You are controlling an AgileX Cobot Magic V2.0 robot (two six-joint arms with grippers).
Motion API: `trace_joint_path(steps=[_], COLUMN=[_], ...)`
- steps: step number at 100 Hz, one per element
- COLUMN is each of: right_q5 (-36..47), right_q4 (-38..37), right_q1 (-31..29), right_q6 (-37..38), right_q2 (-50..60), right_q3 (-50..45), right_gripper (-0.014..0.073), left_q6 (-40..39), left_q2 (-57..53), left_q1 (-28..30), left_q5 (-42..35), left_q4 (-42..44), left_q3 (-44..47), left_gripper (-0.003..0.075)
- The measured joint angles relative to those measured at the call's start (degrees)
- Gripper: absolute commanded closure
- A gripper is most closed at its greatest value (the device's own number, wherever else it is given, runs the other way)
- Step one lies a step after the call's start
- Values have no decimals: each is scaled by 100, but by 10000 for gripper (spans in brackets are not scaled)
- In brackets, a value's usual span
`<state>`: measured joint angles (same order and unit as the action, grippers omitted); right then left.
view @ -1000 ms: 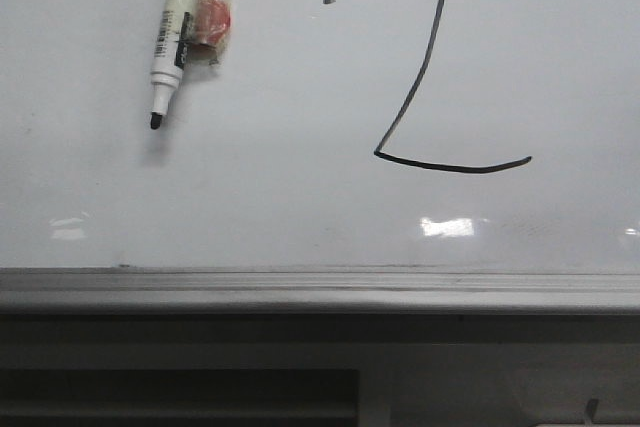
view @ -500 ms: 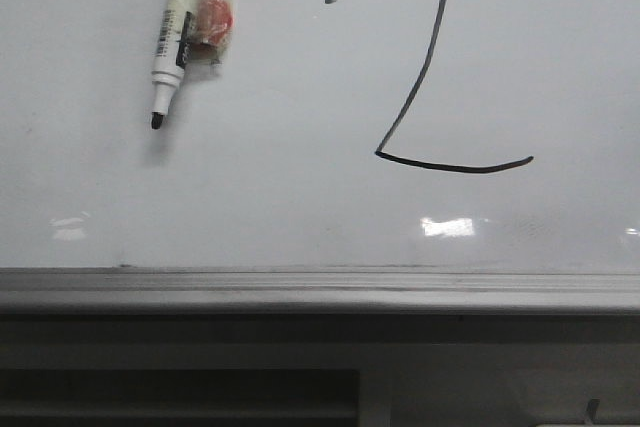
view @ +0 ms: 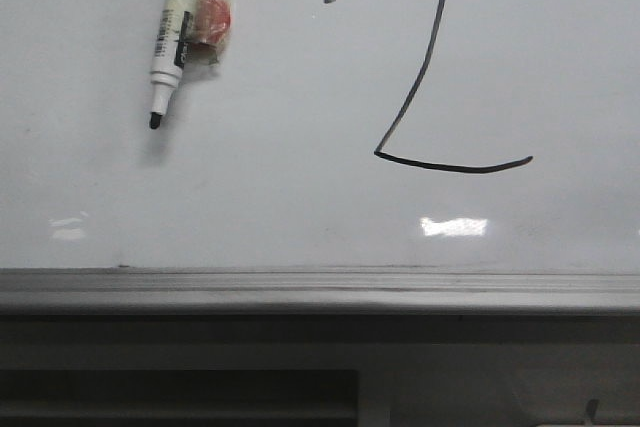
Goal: Write number 2 on whiteboard
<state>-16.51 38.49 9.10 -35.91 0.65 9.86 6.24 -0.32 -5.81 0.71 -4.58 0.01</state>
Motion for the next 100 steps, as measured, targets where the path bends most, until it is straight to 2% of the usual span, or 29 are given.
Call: trace_joint_path(steps=[7, 14, 26, 43, 52, 100], right_q5=[83, 168, 743, 1320, 1409, 1367], right_q4=[-1305, -2340, -3266, -3640, -3743, -3793], right_q1=[-133, -280, -581, -874, -886, -886], right_q6=[1107, 1867, 2368, 2488, 2511, 2511], right_q2=[0, 0, 0, 0, 0, 0], right_q3=[0, -58, -393, -1037, -1051, -1051], right_gripper=[648, 648, 648, 648, 648, 648], left_q6=[0, 0, 0, 0, 0, 0], left_q2=[0, 0, 0, 0, 0, 0], left_q1=[0, 0, 0, 0, 0, 0], left_q5=[0, 0, 0, -2, -2, -2], left_q4=[0, 0, 0, 0, 0, 0], left_q3=[0, 0, 0, 0, 0, 0], left_gripper=[740, 740, 740, 740, 740, 740])
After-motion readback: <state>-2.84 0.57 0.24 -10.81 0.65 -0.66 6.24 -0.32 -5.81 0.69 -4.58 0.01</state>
